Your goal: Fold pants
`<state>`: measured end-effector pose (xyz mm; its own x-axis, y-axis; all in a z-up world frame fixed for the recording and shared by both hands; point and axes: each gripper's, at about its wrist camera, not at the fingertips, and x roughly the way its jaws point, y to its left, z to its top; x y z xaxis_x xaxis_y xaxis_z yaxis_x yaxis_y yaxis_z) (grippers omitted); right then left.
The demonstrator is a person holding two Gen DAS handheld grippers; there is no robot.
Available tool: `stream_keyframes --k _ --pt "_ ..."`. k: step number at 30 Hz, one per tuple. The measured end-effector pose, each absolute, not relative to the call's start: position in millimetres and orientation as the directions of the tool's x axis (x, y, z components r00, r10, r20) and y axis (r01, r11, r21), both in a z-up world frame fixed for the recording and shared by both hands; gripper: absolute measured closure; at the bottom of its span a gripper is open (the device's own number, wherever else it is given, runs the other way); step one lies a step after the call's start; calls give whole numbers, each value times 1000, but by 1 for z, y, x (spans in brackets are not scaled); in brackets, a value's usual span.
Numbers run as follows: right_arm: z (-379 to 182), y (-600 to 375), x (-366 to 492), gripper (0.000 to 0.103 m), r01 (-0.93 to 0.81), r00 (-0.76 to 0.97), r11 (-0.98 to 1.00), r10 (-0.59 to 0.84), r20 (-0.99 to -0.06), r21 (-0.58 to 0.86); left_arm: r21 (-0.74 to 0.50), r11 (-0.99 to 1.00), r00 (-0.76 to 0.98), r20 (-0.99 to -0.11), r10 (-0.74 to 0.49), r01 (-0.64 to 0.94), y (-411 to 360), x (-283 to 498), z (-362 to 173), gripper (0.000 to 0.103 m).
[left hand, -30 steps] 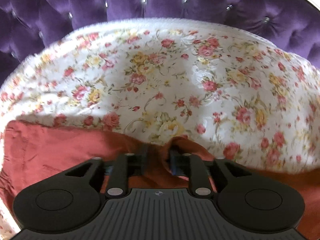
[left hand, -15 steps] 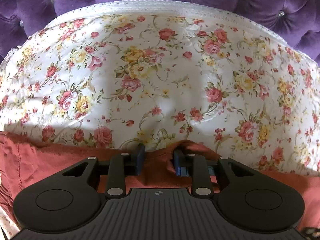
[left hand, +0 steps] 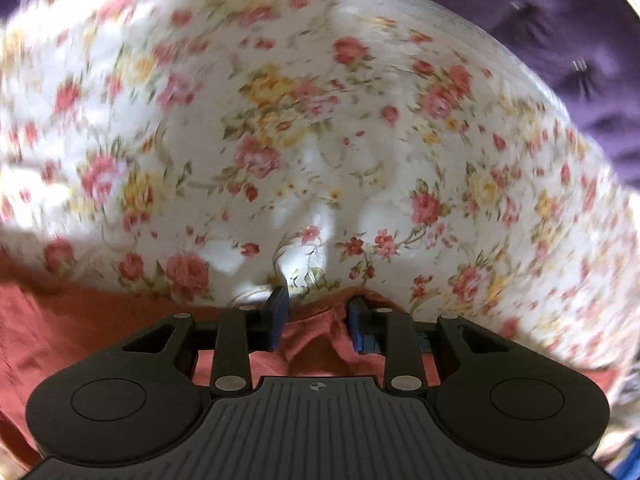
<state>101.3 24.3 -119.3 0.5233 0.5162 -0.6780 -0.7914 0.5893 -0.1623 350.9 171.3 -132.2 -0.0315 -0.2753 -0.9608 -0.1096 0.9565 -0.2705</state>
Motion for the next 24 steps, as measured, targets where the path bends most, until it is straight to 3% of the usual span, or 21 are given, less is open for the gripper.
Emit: stream_keyframes --k 5,9,13,19,24 --pt "-121 23 108 92 -789 508 601 520 -686 -129 -289 948 -72 -951 -300 -134 182 363 -131 73" --pt "-117 24 110 92 -778 506 621 526 -684 -99 -174 985 71 -982 -174 2 160 373 -106 71" --pt "-118 24 108 92 -776 508 622 523 -684 -102 -84 996 194 -978 -80 -12 154 377 -77 67" --pt "-98 12 124 92 -741 498 672 564 -659 15 -122 992 376 -921 -101 -33 169 331 -45 60" --pt "-91 7 163 91 -664 540 742 560 -628 91 -89 990 426 -904 -34 -109 202 270 -64 58"
